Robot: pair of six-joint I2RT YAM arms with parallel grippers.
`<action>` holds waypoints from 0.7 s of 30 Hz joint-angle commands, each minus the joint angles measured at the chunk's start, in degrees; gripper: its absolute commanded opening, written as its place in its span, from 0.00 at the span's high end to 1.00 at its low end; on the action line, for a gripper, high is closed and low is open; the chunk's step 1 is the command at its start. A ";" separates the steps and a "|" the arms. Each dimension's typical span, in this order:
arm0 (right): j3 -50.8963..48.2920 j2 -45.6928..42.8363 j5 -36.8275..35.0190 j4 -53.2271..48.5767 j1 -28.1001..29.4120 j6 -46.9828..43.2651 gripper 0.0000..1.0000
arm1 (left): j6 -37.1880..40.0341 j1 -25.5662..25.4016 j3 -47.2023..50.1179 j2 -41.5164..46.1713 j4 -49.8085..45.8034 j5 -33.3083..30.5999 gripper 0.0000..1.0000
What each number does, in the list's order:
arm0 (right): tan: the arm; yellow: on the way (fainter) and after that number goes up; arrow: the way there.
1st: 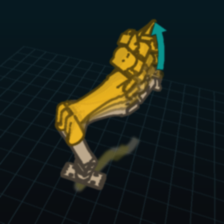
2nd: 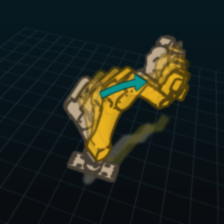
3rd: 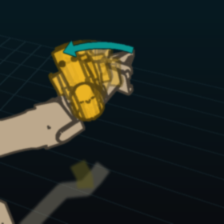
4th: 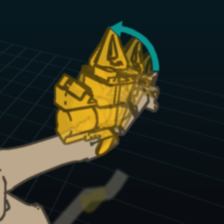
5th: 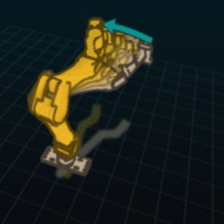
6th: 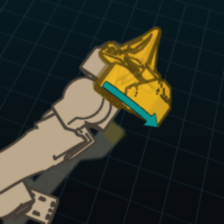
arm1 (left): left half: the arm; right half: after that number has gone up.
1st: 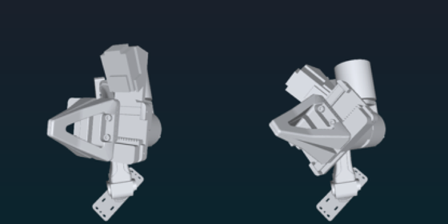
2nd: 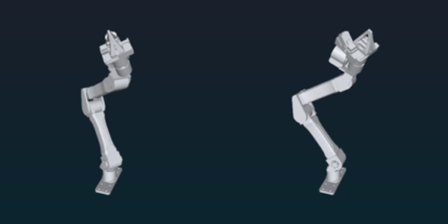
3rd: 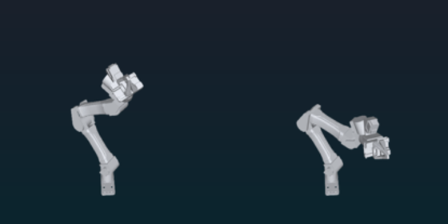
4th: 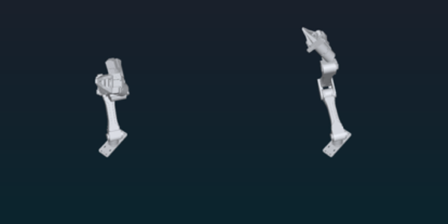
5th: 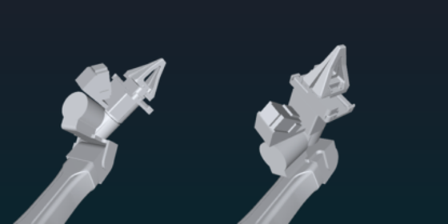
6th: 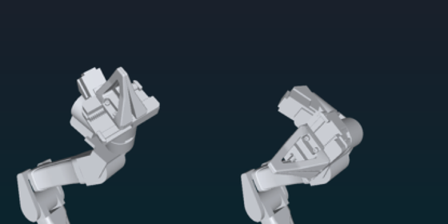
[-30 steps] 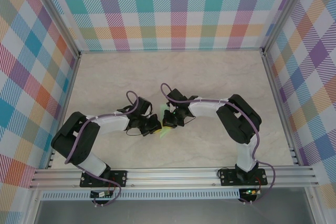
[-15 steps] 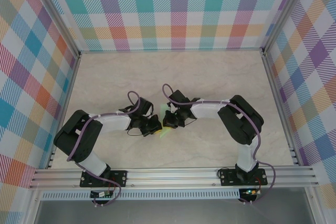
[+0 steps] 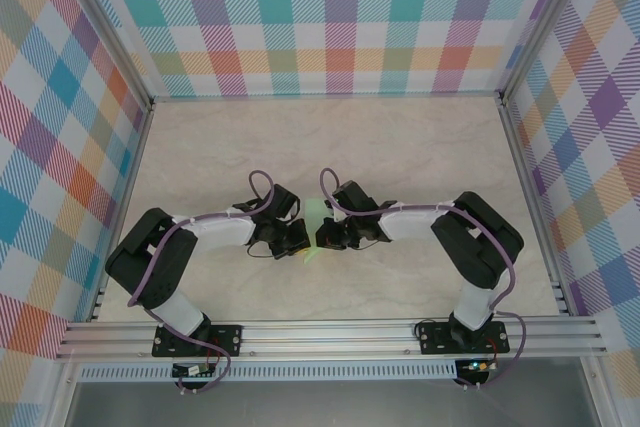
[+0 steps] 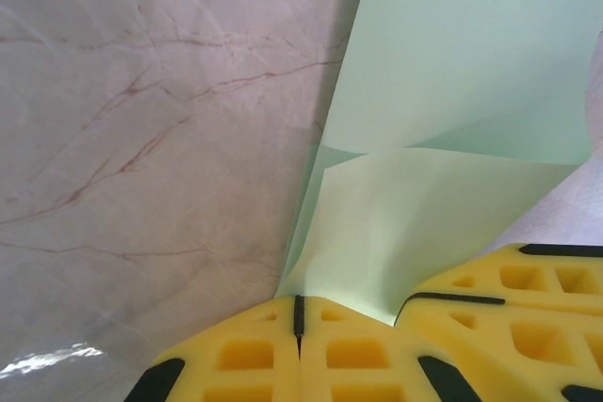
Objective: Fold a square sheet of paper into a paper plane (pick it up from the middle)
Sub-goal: Third fold the triangle at the center of the table.
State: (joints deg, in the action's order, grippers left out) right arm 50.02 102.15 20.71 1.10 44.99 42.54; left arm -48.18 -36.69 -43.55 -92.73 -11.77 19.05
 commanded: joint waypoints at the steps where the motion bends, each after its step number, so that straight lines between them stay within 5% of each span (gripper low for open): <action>1: 0.55 1.60 0.47 1.04 -0.34 -1.41 0.93 | 0.88 -0.99 1.32 -3.77 -9.29 -7.04 1.00; 21: 0.09 1.48 -5.01 -3.59 -6.95 -1.37 0.93 | 2.11 -1.89 1.02 -5.80 -14.60 -12.35 1.00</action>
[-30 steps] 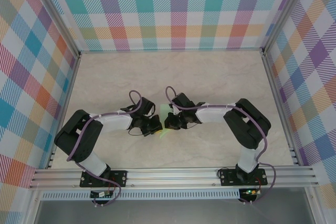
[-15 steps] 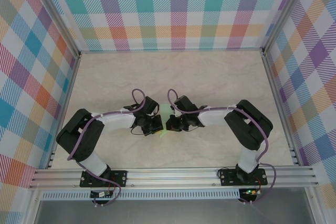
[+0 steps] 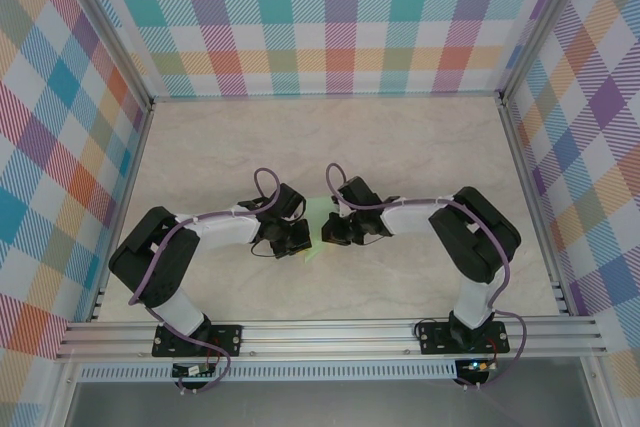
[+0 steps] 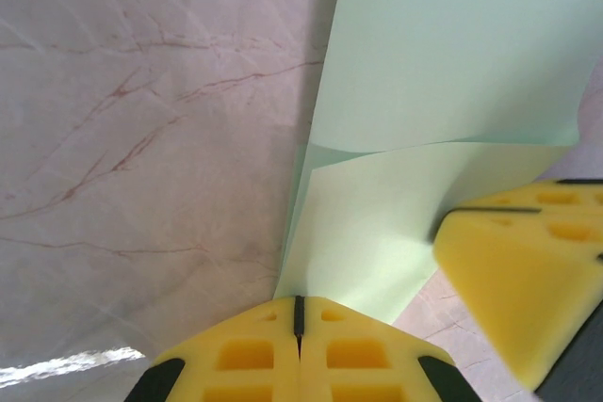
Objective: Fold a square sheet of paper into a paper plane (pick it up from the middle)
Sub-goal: Third fold the triangle at the center of the table.
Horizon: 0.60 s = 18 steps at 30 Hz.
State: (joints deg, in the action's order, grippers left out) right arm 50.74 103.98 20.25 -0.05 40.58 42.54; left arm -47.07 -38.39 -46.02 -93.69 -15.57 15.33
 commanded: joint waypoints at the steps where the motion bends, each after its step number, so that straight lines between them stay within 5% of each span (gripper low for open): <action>1: -0.56 -0.36 -4.74 -2.73 -3.07 -1.61 0.93 | 1.06 -0.17 3.60 -4.87 -10.78 -8.59 1.00; 10: 0.98 -1.63 -8.33 -6.85 -7.69 -4.22 0.94 | 1.27 -0.27 3.66 -5.09 -10.12 -8.26 1.00; 18: 0.57 -7.32 -5.52 -5.06 -5.40 -3.07 0.93 | 1.15 -0.37 3.41 -5.04 -9.87 -7.95 1.00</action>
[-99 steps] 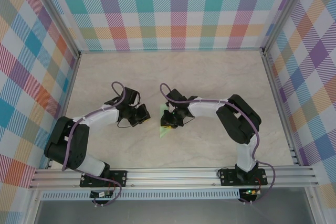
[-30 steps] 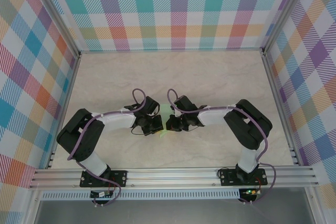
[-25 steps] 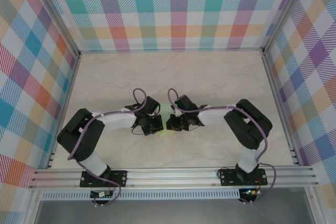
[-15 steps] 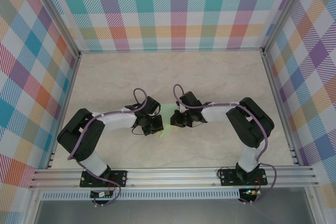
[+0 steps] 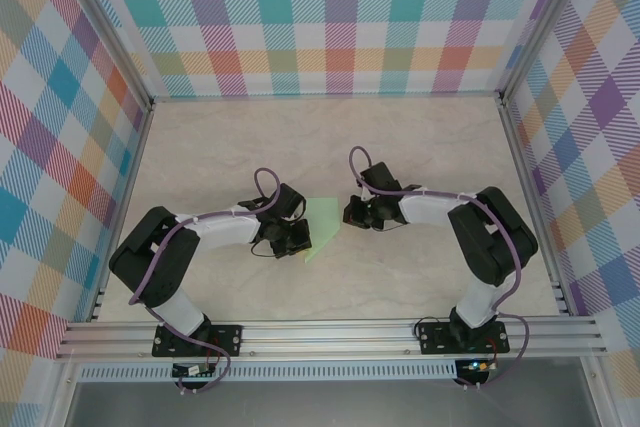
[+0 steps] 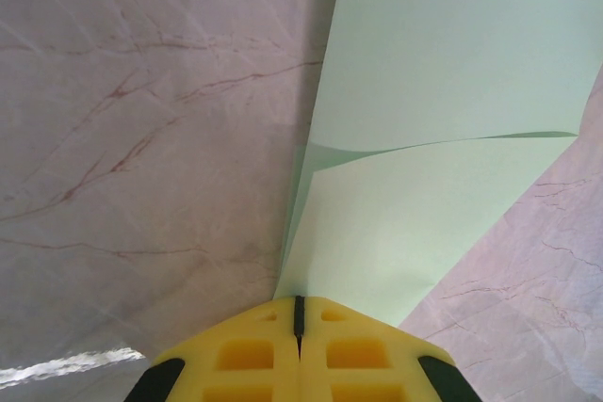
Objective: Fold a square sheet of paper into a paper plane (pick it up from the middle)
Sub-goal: Third fold the triangle at the center of the table.
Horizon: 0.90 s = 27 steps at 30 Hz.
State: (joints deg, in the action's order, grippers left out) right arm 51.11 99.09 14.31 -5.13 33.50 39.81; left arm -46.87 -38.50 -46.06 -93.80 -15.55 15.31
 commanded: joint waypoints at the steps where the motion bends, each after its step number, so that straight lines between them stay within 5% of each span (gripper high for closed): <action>1: 0.43 -2.05 1.32 0.28 2.59 0.00 0.93 | 0.83 -0.26 3.39 -4.96 -9.88 -7.95 1.00; 12: 3.16 4.59 9.81 3.98 5.53 1.63 0.93 | 0.71 -0.35 2.89 -4.81 -9.59 -7.58 1.00; 27: 4.44 9.96 5.18 -3.82 5.52 0.84 0.94 | 3.35 -0.35 -2.71 -3.16 -11.98 -6.66 1.00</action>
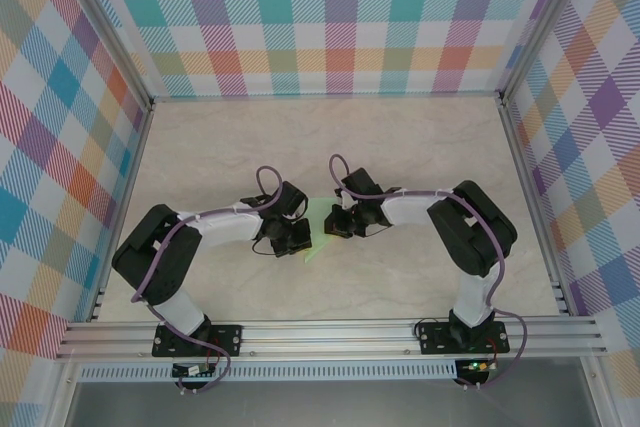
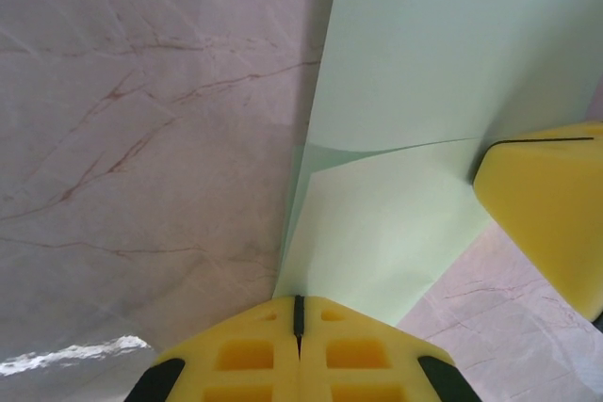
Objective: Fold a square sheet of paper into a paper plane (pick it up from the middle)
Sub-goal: Third fold the triangle at the center of the table.
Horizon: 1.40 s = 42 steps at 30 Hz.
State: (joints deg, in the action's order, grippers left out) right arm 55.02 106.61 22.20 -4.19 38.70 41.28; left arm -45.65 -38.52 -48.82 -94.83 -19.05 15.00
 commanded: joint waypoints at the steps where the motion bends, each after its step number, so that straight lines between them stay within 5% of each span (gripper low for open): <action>1: 0.52 2.70 -3.19 -5.50 0.33 -0.82 0.94 | 2.66 -0.30 -0.78 -1.26 -8.46 -5.72 1.00; 10: 0.08 3.51 -3.57 -6.23 0.32 -0.67 0.95 | 3.42 -0.30 -0.13 6.32 -0.07 2.23 0.95; 21: -0.14 4.40 -3.74 -6.44 0.34 -0.08 0.95 | 1.58 -0.32 1.19 0.73 10.23 9.49 0.95; 42: -0.69 4.94 -4.85 -7.38 0.33 0.29 0.95 | 4.16 -0.32 1.51 -4.47 8.73 8.93 0.96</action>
State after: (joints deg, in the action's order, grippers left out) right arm 56.03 107.31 22.22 -5.67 38.68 41.52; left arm -43.20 -38.61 -48.14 -98.35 -7.55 24.99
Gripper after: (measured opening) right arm 0.049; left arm 0.045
